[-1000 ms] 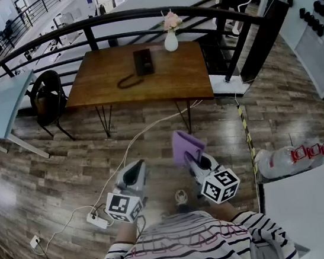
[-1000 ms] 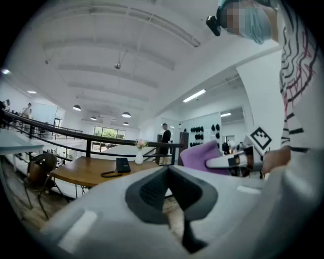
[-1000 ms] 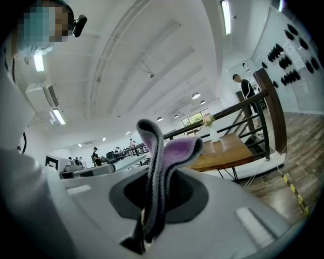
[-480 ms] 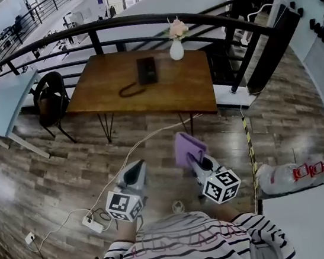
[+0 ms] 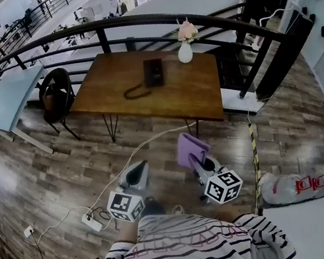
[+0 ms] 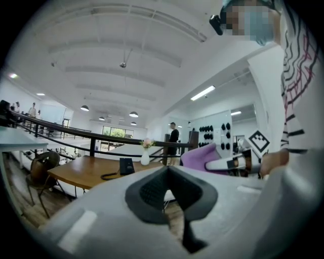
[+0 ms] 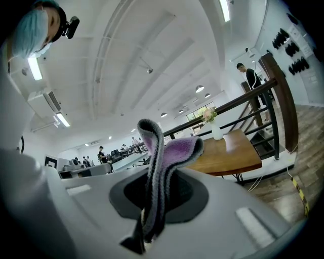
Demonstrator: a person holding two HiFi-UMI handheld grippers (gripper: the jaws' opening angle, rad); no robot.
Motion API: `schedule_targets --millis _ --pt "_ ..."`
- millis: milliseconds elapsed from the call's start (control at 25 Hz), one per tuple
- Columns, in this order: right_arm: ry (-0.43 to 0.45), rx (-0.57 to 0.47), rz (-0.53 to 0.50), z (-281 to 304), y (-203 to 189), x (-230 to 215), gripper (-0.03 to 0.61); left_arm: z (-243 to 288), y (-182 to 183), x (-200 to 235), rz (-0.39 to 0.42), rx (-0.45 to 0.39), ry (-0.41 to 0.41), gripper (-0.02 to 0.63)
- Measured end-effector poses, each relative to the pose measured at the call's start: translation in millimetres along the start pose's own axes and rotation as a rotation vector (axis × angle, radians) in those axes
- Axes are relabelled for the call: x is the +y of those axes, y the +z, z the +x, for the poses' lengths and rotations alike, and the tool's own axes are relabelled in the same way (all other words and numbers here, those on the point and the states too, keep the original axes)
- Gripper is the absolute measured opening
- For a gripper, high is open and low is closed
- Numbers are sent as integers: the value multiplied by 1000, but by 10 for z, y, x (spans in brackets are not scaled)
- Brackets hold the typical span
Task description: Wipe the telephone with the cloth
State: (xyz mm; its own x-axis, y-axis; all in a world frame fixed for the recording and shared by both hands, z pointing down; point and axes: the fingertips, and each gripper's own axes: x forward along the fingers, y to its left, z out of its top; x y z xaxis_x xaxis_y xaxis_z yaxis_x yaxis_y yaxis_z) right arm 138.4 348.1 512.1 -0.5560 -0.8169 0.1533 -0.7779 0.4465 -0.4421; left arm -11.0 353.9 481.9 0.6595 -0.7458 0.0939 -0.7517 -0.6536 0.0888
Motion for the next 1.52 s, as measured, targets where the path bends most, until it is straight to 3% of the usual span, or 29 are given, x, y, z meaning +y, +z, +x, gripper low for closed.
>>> schedule_targets --millis 520,1000,1520 --pt "-62 1 18 773 264 -177 37 545 121 803 -64 -14 -38 3" --pt "-133 -37 19 1999 675 -85 37 952 408 2065 -91 -11 -116 2" --pt "-229 -85 47 2859 759 45 37 1225 448 3076 -104 26 -212 2"
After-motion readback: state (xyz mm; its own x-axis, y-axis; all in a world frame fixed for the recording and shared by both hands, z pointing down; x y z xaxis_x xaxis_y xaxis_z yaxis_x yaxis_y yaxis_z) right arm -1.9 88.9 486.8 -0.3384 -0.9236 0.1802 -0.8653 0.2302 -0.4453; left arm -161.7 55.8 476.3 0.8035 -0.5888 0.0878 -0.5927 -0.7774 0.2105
